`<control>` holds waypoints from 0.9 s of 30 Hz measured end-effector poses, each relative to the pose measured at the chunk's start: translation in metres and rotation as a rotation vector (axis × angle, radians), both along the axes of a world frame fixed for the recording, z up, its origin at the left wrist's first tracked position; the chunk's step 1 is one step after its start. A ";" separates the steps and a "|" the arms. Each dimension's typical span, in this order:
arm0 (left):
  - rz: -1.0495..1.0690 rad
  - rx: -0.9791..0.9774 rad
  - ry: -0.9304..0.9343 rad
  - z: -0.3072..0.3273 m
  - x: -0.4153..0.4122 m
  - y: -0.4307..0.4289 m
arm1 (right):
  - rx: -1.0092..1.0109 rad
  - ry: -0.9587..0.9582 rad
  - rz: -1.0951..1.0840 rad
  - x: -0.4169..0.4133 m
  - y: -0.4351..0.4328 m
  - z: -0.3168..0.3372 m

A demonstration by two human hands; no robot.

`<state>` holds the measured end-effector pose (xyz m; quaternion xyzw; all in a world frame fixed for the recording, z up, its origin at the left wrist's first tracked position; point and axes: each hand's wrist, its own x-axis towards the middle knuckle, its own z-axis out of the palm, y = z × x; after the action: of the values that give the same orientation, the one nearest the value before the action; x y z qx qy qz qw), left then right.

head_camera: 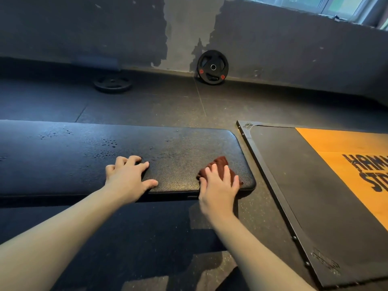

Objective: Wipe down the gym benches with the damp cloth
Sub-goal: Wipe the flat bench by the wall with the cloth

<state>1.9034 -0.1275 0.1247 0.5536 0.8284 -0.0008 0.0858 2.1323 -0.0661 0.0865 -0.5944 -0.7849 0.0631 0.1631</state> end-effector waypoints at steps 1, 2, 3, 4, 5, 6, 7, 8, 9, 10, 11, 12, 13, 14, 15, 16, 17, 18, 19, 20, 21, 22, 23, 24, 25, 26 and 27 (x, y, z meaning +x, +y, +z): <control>0.003 0.001 -0.008 0.000 0.000 0.000 | 0.029 0.002 0.020 -0.013 -0.007 -0.001; 0.009 0.004 -0.013 0.000 0.001 -0.001 | 0.061 0.015 0.060 -0.027 -0.014 -0.003; 0.014 0.010 -0.014 0.000 0.001 -0.001 | 0.085 0.038 0.105 -0.040 -0.021 -0.005; 0.014 0.015 -0.013 0.001 0.001 -0.001 | 0.097 0.063 0.155 -0.048 -0.025 -0.006; 0.009 0.016 -0.005 0.001 0.002 -0.003 | 0.111 0.077 0.206 -0.051 -0.027 -0.009; -0.001 0.017 0.008 0.001 0.001 -0.005 | 0.124 0.088 0.254 -0.048 -0.026 -0.010; -0.012 0.021 0.019 0.000 0.000 -0.007 | 0.122 0.102 0.292 -0.039 -0.023 -0.010; -0.022 0.029 0.020 0.000 -0.001 -0.010 | 0.108 0.114 0.311 -0.026 -0.017 -0.010; -0.027 0.040 0.016 0.000 -0.003 -0.013 | 0.091 0.112 0.308 -0.011 -0.010 -0.010; -0.026 0.053 0.012 0.001 -0.005 -0.015 | 0.085 0.099 0.280 0.004 -0.003 -0.010; -0.022 0.066 0.012 0.001 -0.007 -0.018 | 0.087 0.085 0.240 0.016 0.002 -0.010; -0.018 0.074 0.015 0.002 -0.009 -0.021 | 0.091 0.082 0.196 0.025 0.006 -0.010; -0.015 0.079 0.022 0.002 -0.011 -0.024 | 0.095 0.084 0.156 0.028 0.007 -0.010; -0.011 0.081 0.029 0.002 -0.014 -0.026 | 0.097 0.088 0.117 0.026 0.007 -0.011; -0.004 0.081 0.035 0.003 -0.016 -0.029 | 0.102 0.087 0.081 0.019 0.004 -0.011; 0.006 0.077 0.041 0.004 -0.019 -0.032 | 0.109 0.082 0.051 0.009 0.000 -0.010; 0.017 0.071 0.046 0.005 -0.023 -0.034 | 0.113 0.075 0.039 -0.004 -0.007 -0.009; 0.030 0.064 0.048 0.006 -0.026 -0.037 | 0.119 0.073 0.051 -0.018 -0.015 -0.008; 0.043 0.060 0.047 0.006 -0.029 -0.039 | 0.125 0.082 0.090 -0.033 -0.024 -0.008; 0.050 0.056 0.047 0.007 -0.031 -0.041 | 0.133 0.099 0.141 -0.047 -0.032 -0.008; 0.051 0.055 0.047 0.007 -0.032 -0.042 | 0.139 0.119 0.196 -0.059 -0.040 -0.007; 0.053 0.054 0.046 0.007 -0.032 -0.043 | 0.138 0.129 0.246 -0.068 -0.045 -0.006; 0.055 0.054 0.046 0.006 -0.032 -0.043 | 0.134 0.120 0.295 -0.073 -0.047 -0.005; 0.058 0.052 0.047 0.006 -0.031 -0.043 | 0.134 0.107 0.343 -0.071 -0.045 -0.005; 0.061 0.049 0.046 0.006 -0.031 -0.043 | 0.129 0.102 0.388 -0.065 -0.040 -0.005; 0.064 0.044 0.041 0.006 -0.031 -0.042 | 0.114 0.101 0.418 -0.055 -0.031 -0.006; 0.067 0.039 0.035 0.007 -0.031 -0.040 | 0.077 0.091 0.425 -0.043 -0.019 -0.005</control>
<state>1.8721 -0.1680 0.1315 0.5268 0.8478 0.0084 0.0604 2.0889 -0.0851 0.0819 -0.4054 -0.8862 0.0927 0.2041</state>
